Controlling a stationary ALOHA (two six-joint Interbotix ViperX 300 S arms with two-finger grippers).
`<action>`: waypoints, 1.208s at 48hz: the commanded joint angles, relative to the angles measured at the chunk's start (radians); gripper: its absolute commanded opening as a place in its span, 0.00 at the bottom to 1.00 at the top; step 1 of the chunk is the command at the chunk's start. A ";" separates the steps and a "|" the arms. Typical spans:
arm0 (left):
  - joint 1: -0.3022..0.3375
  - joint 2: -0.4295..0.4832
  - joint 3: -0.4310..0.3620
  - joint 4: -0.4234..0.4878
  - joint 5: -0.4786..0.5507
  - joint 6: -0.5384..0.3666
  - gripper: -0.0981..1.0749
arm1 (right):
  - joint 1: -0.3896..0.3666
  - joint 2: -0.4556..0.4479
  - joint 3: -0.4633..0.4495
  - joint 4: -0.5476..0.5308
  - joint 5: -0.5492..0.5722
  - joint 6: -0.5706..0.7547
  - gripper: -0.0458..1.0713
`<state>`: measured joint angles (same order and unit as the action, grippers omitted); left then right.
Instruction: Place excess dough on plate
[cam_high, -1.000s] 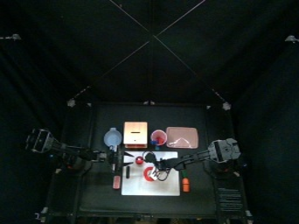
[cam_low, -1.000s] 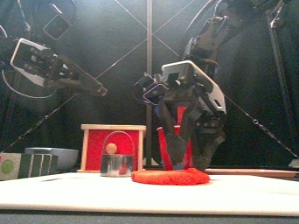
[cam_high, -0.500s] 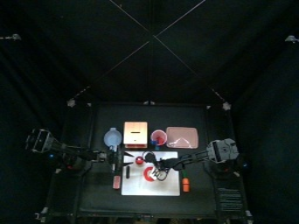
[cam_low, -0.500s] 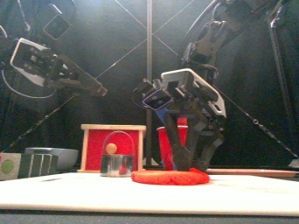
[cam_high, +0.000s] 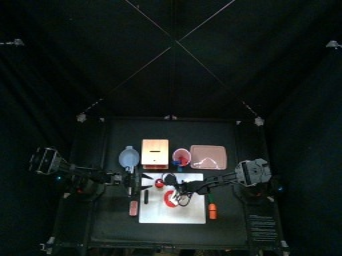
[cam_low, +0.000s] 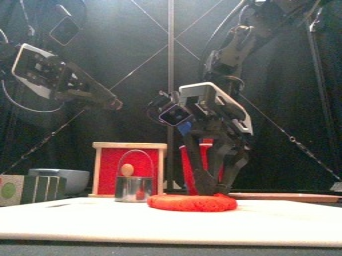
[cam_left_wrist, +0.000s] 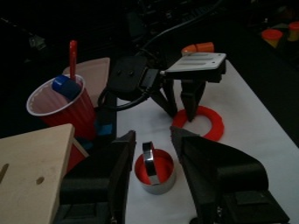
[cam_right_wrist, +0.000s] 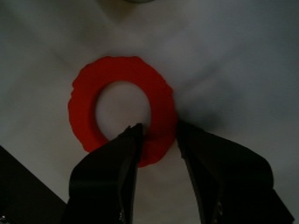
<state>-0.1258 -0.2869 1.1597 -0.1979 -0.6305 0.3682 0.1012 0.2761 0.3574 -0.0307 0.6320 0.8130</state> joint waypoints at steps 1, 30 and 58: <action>-0.002 -0.006 -0.009 0.000 -0.005 -0.002 0.75 | -0.003 -0.009 -0.009 -0.002 0.006 0.000 0.67; -0.002 -0.006 -0.009 -0.006 -0.005 0.000 0.74 | -0.002 -0.138 -0.051 -0.075 0.144 0.002 0.63; 0.002 -0.006 -0.014 -0.018 0.000 0.000 0.74 | -0.029 -0.460 0.110 -0.209 0.334 0.046 0.63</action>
<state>-0.1258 -0.2869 1.1597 -0.2148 -0.6274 0.3666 0.0951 -0.0997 0.4479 -0.2224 0.9618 0.8452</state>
